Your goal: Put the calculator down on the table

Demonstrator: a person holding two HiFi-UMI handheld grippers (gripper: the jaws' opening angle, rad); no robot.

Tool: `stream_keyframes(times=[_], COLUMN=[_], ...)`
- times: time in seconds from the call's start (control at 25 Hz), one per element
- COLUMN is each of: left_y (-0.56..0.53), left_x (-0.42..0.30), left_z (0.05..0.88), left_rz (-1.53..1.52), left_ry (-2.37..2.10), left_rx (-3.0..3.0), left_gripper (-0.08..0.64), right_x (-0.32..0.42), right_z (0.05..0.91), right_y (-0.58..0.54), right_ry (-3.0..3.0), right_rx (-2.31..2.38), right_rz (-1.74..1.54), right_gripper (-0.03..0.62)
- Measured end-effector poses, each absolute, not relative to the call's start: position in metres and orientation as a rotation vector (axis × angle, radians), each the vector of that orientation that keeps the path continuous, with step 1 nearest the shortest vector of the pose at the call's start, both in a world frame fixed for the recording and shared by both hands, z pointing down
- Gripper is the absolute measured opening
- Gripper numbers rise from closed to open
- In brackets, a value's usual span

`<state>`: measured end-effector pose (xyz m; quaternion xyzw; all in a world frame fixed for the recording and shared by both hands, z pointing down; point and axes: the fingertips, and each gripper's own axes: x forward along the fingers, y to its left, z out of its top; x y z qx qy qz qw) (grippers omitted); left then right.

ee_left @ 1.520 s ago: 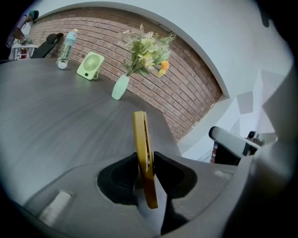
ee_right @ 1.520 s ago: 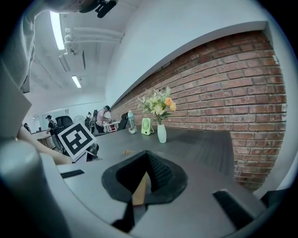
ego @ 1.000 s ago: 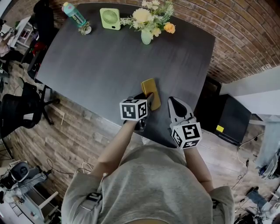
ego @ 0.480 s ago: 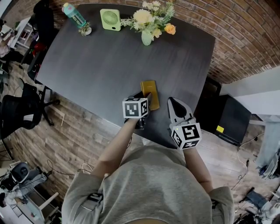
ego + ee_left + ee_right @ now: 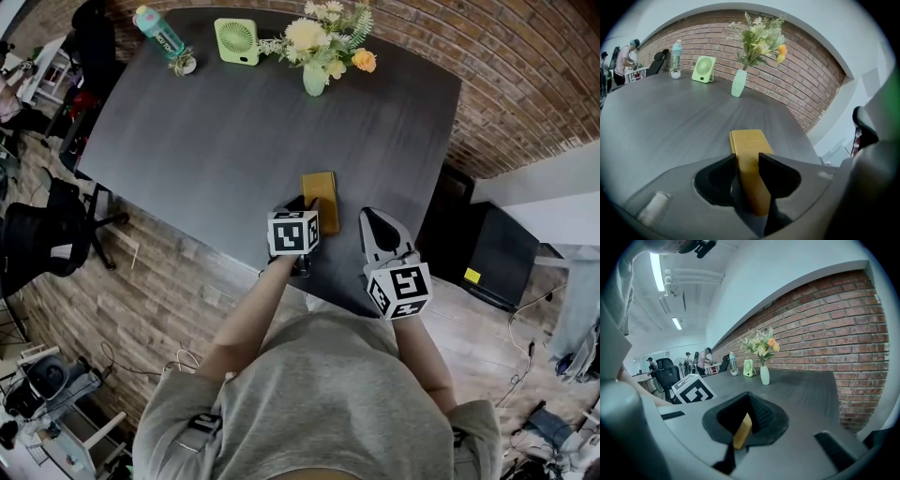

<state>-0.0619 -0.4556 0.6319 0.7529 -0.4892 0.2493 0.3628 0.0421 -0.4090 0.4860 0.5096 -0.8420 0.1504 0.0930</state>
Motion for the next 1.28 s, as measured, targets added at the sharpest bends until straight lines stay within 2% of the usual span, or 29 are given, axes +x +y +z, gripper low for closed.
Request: stream_keyframes(times=[0.28, 0.84, 1.28], left_y=[-0.446, -0.382, -0.302], left_x=[-0.067, -0.076, -0.083], left_z=[0.622, 0.572, 0.544], left_rz=[0.618, 0.539, 0.46], left_ry=[-1.292, -1.359, -1.376], left_rx=[1.951, 2.054, 2.113], left_gripper=[0.144, 0.052, 0.032], right_x=[0.044, 0.04, 0.031], right_z=[0.484, 0.476, 0.47], right_y=[-0.398, -0.34, -0.27], right_ry=[-2.504, -2.536, -2.575], right_rx=[1.522, 1.497, 1.457], right_rz=[0.431, 0.406, 0.36], right_gripper=[0.002, 0.003, 0.002])
